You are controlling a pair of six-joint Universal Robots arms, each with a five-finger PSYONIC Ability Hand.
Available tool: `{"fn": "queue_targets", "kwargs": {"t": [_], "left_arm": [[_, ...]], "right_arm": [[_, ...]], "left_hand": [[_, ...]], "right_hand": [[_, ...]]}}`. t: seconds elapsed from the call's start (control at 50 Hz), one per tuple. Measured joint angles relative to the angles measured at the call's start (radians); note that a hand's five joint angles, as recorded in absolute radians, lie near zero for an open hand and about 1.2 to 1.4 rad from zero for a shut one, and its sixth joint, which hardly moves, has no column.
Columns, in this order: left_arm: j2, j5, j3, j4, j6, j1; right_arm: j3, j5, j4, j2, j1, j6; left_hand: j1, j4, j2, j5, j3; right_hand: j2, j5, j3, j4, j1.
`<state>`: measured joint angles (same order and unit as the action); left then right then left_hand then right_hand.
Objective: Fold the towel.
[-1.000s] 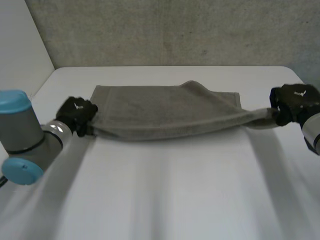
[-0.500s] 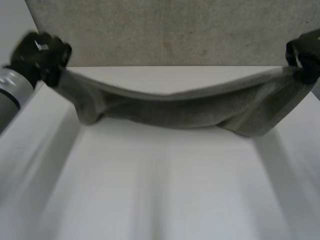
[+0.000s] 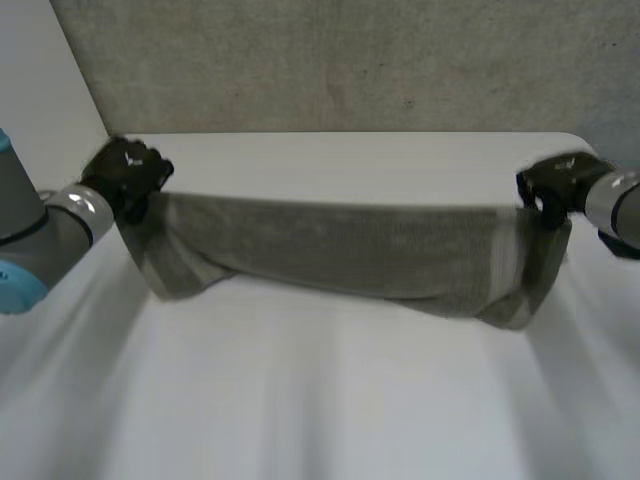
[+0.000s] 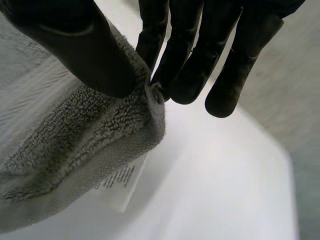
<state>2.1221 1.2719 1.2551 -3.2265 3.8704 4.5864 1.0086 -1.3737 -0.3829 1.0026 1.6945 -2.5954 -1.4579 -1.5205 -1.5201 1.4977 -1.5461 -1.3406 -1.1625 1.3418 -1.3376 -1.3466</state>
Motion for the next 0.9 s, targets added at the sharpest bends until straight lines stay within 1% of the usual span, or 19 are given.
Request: {"fn": "queue_targets", "kwargs": {"t": [0.06,0.12,0.18,0.22,0.24,0.28,0.3,0.32,0.34,0.36,0.38,0.4,0.44,0.54,0.62,0.64,0.68,0.78,0.9], "left_arm": [[0.017,0.011,-0.095,0.000,-0.008,-0.009],[0.046,0.042,-0.258,-0.002,-0.050,-0.034],[0.068,0.077,-0.438,-0.010,-0.146,-0.067],[0.072,0.097,-0.552,-0.020,-0.252,-0.084],[0.069,0.100,-0.579,-0.024,-0.288,-0.087],[0.046,0.110,-0.670,-0.040,-0.451,-0.092],[0.033,0.112,-0.700,-0.045,-0.530,-0.091],[0.025,0.112,-0.714,-0.048,-0.573,-0.089],[0.012,0.111,-0.728,-0.050,-0.645,-0.085],[0.007,0.110,-0.730,-0.050,-0.670,-0.084],[-0.006,0.103,-0.721,-0.044,-0.742,-0.077],[-0.012,0.096,-0.703,-0.039,-0.770,-0.073],[-0.020,0.074,-0.655,-0.026,-0.783,-0.067],[-0.026,-0.004,-0.462,-0.002,-0.699,-0.053],[-0.029,-0.058,-0.264,-0.004,-0.554,-0.044],[-0.030,-0.064,-0.230,-0.006,-0.527,-0.043],[-0.032,-0.080,-0.108,-0.021,-0.429,-0.041],[-0.044,-0.088,0.088,-0.071,-0.282,-0.041],[-0.088,-0.087,0.219,-0.126,-0.214,-0.026]], "right_arm": [[-0.106,-0.013,0.062,-0.013,0.014,-0.001],[-0.234,-0.042,0.155,-0.035,0.033,-0.007],[-0.359,-0.112,0.322,-0.047,0.063,-0.028],[-0.422,-0.173,0.462,-0.030,0.087,-0.052],[-0.430,-0.183,0.489,-0.024,0.091,-0.058],[-0.436,-0.215,0.589,0.030,0.108,-0.082],[-0.421,-0.216,0.615,0.062,0.114,-0.092],[-0.412,-0.214,0.624,0.077,0.116,-0.096],[-0.382,-0.202,0.633,0.112,0.119,-0.103],[-0.368,-0.194,0.634,0.125,0.120,-0.106],[-0.320,-0.166,0.621,0.156,0.121,-0.110],[-0.287,-0.144,0.604,0.171,0.120,-0.112],[-0.227,-0.106,0.558,0.188,0.119,-0.111],[-0.063,-0.025,0.403,0.190,0.117,-0.092],[0.068,-0.002,0.301,0.172,0.115,-0.048],[0.084,-0.001,0.293,0.169,0.115,-0.040],[0.160,-0.001,0.269,0.157,0.113,-0.008],[0.287,-0.004,0.264,0.145,0.103,0.037],[0.374,-0.003,0.272,0.160,0.085,0.048]], "left_hand": [[0.000,0.000,0.000,0.000,0.000],[0.000,-0.005,0.000,0.000,-0.001],[0.000,-0.005,0.000,0.000,-0.002],[0.000,-0.005,0.000,0.000,-0.002],[0.000,-0.005,0.000,0.000,-0.002],[0.000,-0.005,0.000,0.000,-0.003],[0.000,-0.005,0.000,0.000,-0.003],[0.000,-0.005,0.000,0.000,-0.003],[0.000,-0.005,0.000,0.000,-0.003],[0.000,-0.005,0.000,0.000,-0.003],[0.000,-0.005,0.000,0.000,-0.003],[0.000,-0.005,0.000,0.000,-0.003],[0.000,-0.005,0.000,0.000,-0.003],[0.000,-0.005,0.000,0.000,-0.004],[0.000,-0.005,0.000,0.000,-0.004],[0.000,-0.005,0.000,0.000,-0.004],[0.000,-0.005,0.000,0.000,-0.004],[0.000,-0.005,0.000,0.000,-0.004],[0.000,-0.005,0.000,0.000,-0.005]], "right_hand": [[0.001,0.000,0.000,0.000,0.000],[0.001,0.000,0.000,0.000,0.000],[0.001,0.000,0.000,0.000,0.000],[0.001,0.000,0.000,0.000,-0.002],[0.000,0.000,0.000,0.000,-0.002],[0.000,0.000,0.000,0.000,-0.003],[0.001,0.000,0.000,0.000,-0.003],[0.000,0.000,0.000,0.000,-0.003],[0.001,0.000,0.000,0.000,-0.003],[0.000,0.000,0.000,0.000,-0.003],[0.000,-0.002,0.000,0.000,-0.003],[0.000,-0.003,0.000,0.000,-0.003],[-0.002,-0.003,0.003,0.000,-0.003],[-0.005,-0.003,0.004,0.000,-0.003],[-0.005,-0.003,0.004,0.000,-0.003],[-0.005,-0.003,0.004,0.000,-0.003],[-0.005,-0.003,0.004,0.000,-0.003],[-0.005,-0.003,0.004,0.000,-0.003],[-0.005,-0.003,0.004,0.000,-0.003]]}}
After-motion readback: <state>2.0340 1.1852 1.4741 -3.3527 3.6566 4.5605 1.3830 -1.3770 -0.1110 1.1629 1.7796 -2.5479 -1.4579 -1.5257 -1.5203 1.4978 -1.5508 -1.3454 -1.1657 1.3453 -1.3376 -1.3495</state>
